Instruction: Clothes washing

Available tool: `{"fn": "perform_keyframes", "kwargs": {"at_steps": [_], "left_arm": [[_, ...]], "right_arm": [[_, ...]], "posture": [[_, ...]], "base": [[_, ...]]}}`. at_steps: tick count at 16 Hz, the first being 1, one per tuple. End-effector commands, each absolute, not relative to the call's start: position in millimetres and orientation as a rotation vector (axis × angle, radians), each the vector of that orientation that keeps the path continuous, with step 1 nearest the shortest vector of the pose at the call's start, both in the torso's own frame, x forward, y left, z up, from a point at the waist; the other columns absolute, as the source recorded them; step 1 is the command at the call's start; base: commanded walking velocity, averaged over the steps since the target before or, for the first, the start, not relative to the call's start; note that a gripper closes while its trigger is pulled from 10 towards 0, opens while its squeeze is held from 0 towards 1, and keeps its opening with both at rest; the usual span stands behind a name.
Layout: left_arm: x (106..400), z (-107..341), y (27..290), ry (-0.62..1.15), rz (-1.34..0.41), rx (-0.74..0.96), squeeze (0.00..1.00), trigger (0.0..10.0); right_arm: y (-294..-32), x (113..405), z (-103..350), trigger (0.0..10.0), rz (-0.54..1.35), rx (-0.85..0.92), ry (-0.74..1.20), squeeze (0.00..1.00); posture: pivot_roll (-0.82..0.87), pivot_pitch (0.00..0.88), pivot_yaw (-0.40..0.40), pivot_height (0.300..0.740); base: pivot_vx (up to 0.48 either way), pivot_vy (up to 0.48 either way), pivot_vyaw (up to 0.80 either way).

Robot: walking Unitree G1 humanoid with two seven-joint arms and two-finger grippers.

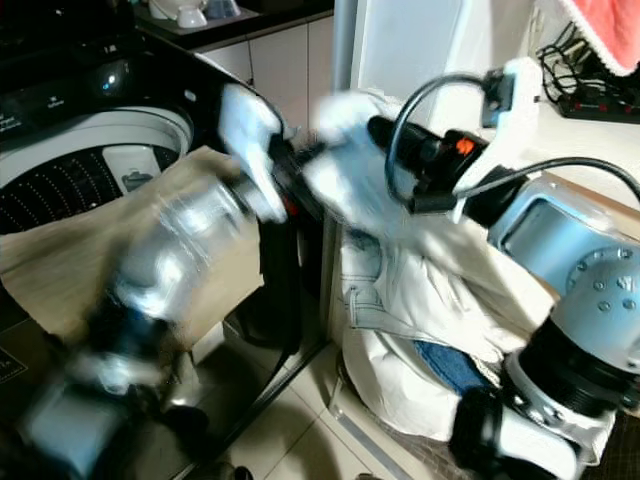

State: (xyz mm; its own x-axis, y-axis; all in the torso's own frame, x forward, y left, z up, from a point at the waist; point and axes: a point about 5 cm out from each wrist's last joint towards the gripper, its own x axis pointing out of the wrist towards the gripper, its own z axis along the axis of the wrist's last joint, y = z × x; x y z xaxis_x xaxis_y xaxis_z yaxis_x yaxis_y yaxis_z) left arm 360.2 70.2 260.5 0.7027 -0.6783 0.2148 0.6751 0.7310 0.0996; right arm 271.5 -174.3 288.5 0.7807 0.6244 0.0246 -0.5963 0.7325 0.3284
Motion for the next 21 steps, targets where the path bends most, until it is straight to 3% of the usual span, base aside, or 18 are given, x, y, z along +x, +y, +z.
{"fn": "perform_keyframes", "kwargs": {"at_steps": [1, 2, 3, 4, 5, 7, 12, 14, 16, 18, 19, 20, 21], "left_arm": [[371, 306, 109, -0.411, -0.550, 0.059, 0.00, 0.0], [378, 357, 150, -0.542, -0.309, 0.215, 0.00, 0.0], [378, 357, 150, -0.542, -0.309, 0.215, 0.00, 0.0], [377, 380, 167, -0.603, -0.212, 0.279, 0.00, 0.0], [368, 422, 195, -0.731, -0.009, 0.412, 0.00, 0.0], [359, 451, 215, -0.849, 0.164, 0.501, 0.00, 0.0], [366, 466, 216, -0.871, 0.271, 0.645, 0.00, 0.0], [350, 493, 216, -1.016, 0.375, 0.712, 0.00, 0.0], [331, 515, 218, -1.178, 0.582, 0.883, 0.00, 0.0], [335, 514, 225, -1.113, 0.648, 0.985, 0.00, 0.0], [348, 500, 227, -1.001, 0.618, 1.057, 0.00, 0.0], [372, 471, 230, -0.773, 0.500, 1.055, 0.00, 0.0], [379, 459, 230, -0.692, 0.456, 1.047, 0.00, 0.0]], "right_arm": [[-172, 267, 292, 10.0, 0.693, 0.286, 0.062, 0.00], [-172, 264, 290, 10.0, 0.700, 0.253, 0.060, 0.00], [-172, 264, 290, 10.0, 0.700, 0.253, 0.060, 0.00], [-171, 263, 289, 10.0, 0.702, 0.244, 0.063, 0.00], [-169, 263, 285, 10.0, 0.704, 0.225, 0.070, 0.00], [-166, 265, 281, 10.0, 0.701, 0.209, 0.072, 0.00], [-165, 267, 280, 10.0, 0.689, 0.169, 0.066, 0.00], [-164, 266, 277, 10.0, 0.689, 0.148, 0.070, 0.00], [-162, 265, 273, 10.0, 0.683, 0.142, 0.073, 0.00], [-162, 265, 271, 10.0, 0.674, 0.143, 0.073, 0.00], [-162, 266, 269, 10.0, 0.672, 0.143, 0.076, 0.00], [-160, 266, 267, 10.0, 0.674, 0.138, 0.081, 0.00], [-159, 267, 266, 10.0, 0.675, 0.136, 0.083, 0.00]], "posture": [[-0.11, 0.000, 0.040, 0.740], [-0.11, 0.000, 0.040, 0.740], [-0.11, 0.000, 0.040, 0.740], [-0.10, 0.000, 0.040, 0.740], [-0.10, 0.000, 0.040, 0.740], [-0.09, 0.000, 0.038, 0.740], [-0.10, 0.000, 0.040, 0.740], [-0.10, 0.000, 0.044, 0.740], [-0.11, 0.000, 0.047, 0.740], [-0.11, 0.000, 0.047, 0.740], [-0.11, 0.000, 0.047, 0.740], [-0.10, 0.000, 0.043, 0.740], [-0.10, 0.000, 0.040, 0.740]], "base": [[0.000, 0.000, 0.00], [0.000, 0.000, 0.00], [0.000, 0.000, 0.00], [0.000, 0.000, 0.00], [0.000, 0.000, 0.00], [0.000, 0.000, 0.00], [0.000, 0.000, 0.00], [0.000, 0.000, 0.00], [0.000, 0.000, 0.00], [0.000, 0.000, 0.00], [0.000, 0.000, 0.00], [0.000, 0.000, 0.00], [0.000, 0.000, 0.00]]}}
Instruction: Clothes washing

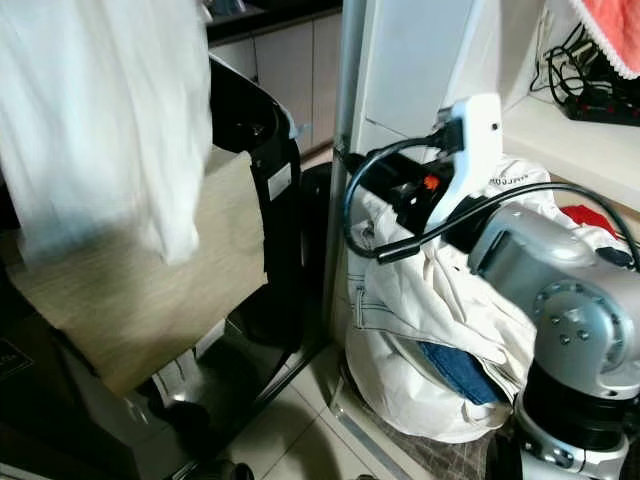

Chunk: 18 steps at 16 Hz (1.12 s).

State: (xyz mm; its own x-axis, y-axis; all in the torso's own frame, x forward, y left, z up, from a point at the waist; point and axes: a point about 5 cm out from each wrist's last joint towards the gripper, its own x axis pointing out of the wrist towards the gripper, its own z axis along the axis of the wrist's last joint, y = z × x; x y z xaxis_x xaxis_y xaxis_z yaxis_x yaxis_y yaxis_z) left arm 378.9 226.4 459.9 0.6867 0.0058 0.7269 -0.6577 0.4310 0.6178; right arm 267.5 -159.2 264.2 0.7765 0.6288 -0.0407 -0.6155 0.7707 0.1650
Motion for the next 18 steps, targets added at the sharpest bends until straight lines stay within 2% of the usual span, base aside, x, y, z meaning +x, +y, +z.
{"fn": "perform_keyframes", "kwargs": {"at_steps": [1, 2, 3, 4, 5, 6, 7, 9, 10, 13, 16, 18], "left_arm": [[388, 443, 230, -0.597, 0.400, 1.052, 0.00, 0.0], [407, 394, 230, -0.358, 0.252, 0.977, 0.00, 0.0], [418, 341, 232, -0.099, 0.118, 0.917, 0.00, 6.1], [420, 309, 235, 0.052, 0.062, 0.907, 0.00, 8.6], [419, 298, 238, 0.083, 0.065, 0.877, 0.00, 7.5], [419, 294, 239, 0.103, 0.064, 0.867, 0.00, 9.1], [417, 283, 244, 0.176, 0.024, 0.869, 0.00, 10.0], [414, 271, 248, 0.261, -0.061, 0.821, 0.00, 10.0], [413, 271, 250, 0.275, -0.081, 0.778, 1.00, 10.0], [409, 300, 256, 0.214, -0.130, 0.608, 1.00, 10.0], [407, 321, 262, 0.161, -0.107, 0.594, 1.00, 10.0], [405, 339, 265, 0.065, -0.041, 0.583, 1.00, 10.0]], "right_arm": [[-158, 266, 265, 10.0, 0.679, 0.135, 0.084, 0.00], [-155, 266, 263, 10.0, 0.690, 0.137, 0.092, 0.00], [-152, 265, 260, 10.0, 0.707, 0.134, 0.104, 0.00], [-148, 263, 257, 10.0, 0.727, 0.126, 0.117, 0.00], [-146, 260, 255, 10.0, 0.741, 0.117, 0.127, 0.00], [-145, 259, 254, 10.0, 0.746, 0.114, 0.131, 0.00], [-142, 256, 250, 10.0, 0.761, 0.104, 0.146, 0.00], [-139, 254, 245, 10.0, 0.782, 0.093, 0.171, 0.00], [-137, 253, 244, 10.0, 0.790, 0.090, 0.178, 0.00], [-124, 247, 235, 10.0, 0.888, 0.062, 0.228, 0.00], [-116, 246, 233, 10.0, 0.926, -0.006, 0.197, 0.00], [-117, 252, 234, 10.0, 0.886, -0.030, 0.155, 0.00]], "posture": [[-0.10, 0.000, 0.037, 0.740], [-0.10, 0.000, 0.035, 0.740], [-0.10, 0.000, 0.035, 0.740], [-0.10, 0.000, 0.039, 0.740], [-0.11, 0.000, 0.040, 0.740], [-0.11, 0.000, 0.039, 0.740], [-0.11, 0.000, 0.038, 0.740], [-0.11, 0.000, 0.035, 0.740], [-0.11, 0.000, 0.032, 0.740], [-0.10, 0.000, 0.025, 0.740], [-0.09, 0.000, 0.019, 0.740], [-0.08, 0.000, 0.021, 0.740]], "base": [[0.000, 0.000, 0.00], [0.000, 0.000, 0.00], [0.000, 0.000, 0.00], [0.000, 0.000, 0.00], [0.000, 0.000, 0.00], [0.000, 0.000, 0.00], [0.000, 0.000, 0.00], [0.000, 0.000, 0.00], [0.000, 0.000, 0.00], [0.000, 0.000, 0.00], [0.000, 0.000, 0.00], [0.000, 0.000, 0.00]]}}
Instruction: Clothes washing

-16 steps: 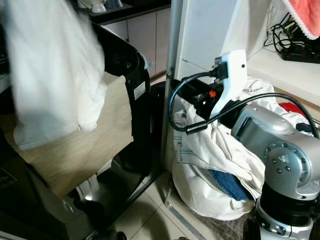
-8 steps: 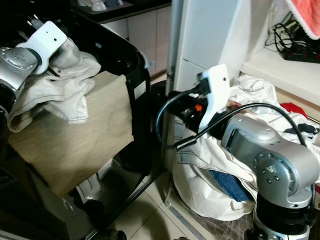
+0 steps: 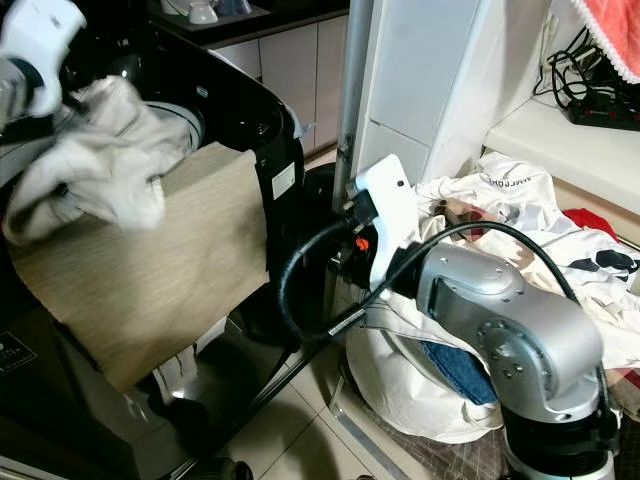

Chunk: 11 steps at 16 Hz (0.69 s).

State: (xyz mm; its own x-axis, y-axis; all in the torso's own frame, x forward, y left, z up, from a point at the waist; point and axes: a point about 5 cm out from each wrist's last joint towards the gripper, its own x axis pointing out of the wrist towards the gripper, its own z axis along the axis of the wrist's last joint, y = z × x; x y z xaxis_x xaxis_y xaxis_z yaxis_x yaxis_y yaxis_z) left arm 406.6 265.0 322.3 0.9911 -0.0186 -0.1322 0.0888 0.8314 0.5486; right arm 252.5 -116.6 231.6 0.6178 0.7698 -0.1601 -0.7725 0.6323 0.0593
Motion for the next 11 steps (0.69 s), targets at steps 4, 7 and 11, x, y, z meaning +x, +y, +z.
{"fn": "perform_keyframes", "kwargs": {"at_steps": [4, 7, 11], "left_arm": [[407, 354, 240, -0.129, -0.172, 0.414, 0.82, 10.0], [411, 318, 203, -0.148, -0.323, 0.090, 0.00, 10.0], [394, 272, 170, -0.186, -0.231, 0.028, 0.00, 10.0]], "right_arm": [[-125, 266, 235, 10.0, 0.735, -0.071, 0.067, 0.00], [-131, 276, 230, 10.0, 0.519, -0.038, 0.053, 0.00], [-135, 275, 234, 10.0, 0.327, -0.067, -0.046, 0.00]], "posture": [[-0.08, 0.000, 0.026, 0.740], [-0.09, 0.000, 0.033, 0.740], [-0.10, 0.000, 0.032, 0.740]], "base": [[0.000, 0.000, 0.00], [0.000, 0.000, 0.00], [0.000, 0.000, 0.00]]}}
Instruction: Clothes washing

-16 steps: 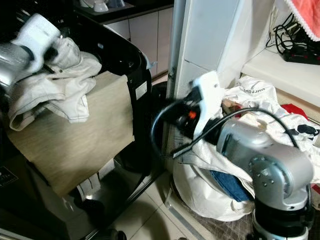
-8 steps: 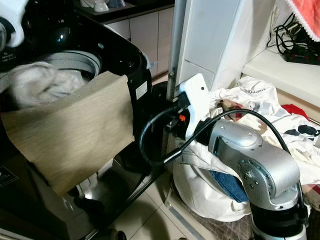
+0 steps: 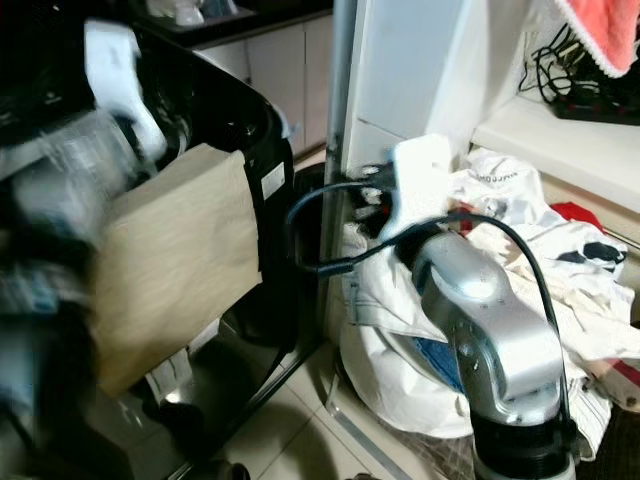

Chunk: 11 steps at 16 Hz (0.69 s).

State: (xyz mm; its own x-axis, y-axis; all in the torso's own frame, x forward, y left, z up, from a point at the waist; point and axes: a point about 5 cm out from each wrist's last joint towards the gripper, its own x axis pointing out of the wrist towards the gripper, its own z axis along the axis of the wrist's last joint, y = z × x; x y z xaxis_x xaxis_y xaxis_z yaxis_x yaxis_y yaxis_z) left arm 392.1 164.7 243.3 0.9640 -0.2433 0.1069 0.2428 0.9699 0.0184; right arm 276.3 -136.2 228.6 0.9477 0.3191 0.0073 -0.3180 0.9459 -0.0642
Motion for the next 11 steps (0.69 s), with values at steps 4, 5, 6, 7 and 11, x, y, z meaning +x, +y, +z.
{"fn": "perform_keyframes", "kwargs": {"at_steps": [4, 5, 6, 7, 11], "left_arm": [[354, 233, 137, -0.219, -0.283, -0.061, 0.00, 10.0], [343, 224, 129, -0.216, -0.307, -0.020, 0.00, 10.0], [338, 219, 123, -0.196, -0.332, 0.012, 0.00, 10.0], [332, 217, 118, -0.210, -0.350, 0.045, 0.00, 10.0], [321, 212, 113, -0.151, -0.365, 0.011, 0.00, 10.0]], "right_arm": [[-139, 272, 231, 10.0, 0.185, -0.127, -0.110, 0.00], [-139, 271, 230, 10.0, 0.169, -0.115, -0.124, 0.00], [-139, 271, 228, 10.0, 0.164, -0.103, -0.121, 0.00], [-139, 270, 225, 10.0, 0.161, -0.113, -0.123, 0.00], [-138, 269, 216, 10.0, 0.158, -0.108, -0.114, 0.00]], "posture": [[-0.11, 0.000, 0.031, 0.740], [-0.11, 0.000, 0.027, 0.740], [-0.11, 0.000, 0.024, 0.740], [-0.11, 0.000, 0.024, 0.740], [-0.11, 0.000, 0.020, 0.740]], "base": [[0.000, 0.000, 0.00], [0.000, 0.000, 0.00], [0.000, 0.000, 0.00], [0.000, 0.000, 0.00], [0.000, 0.000, 0.00]]}}
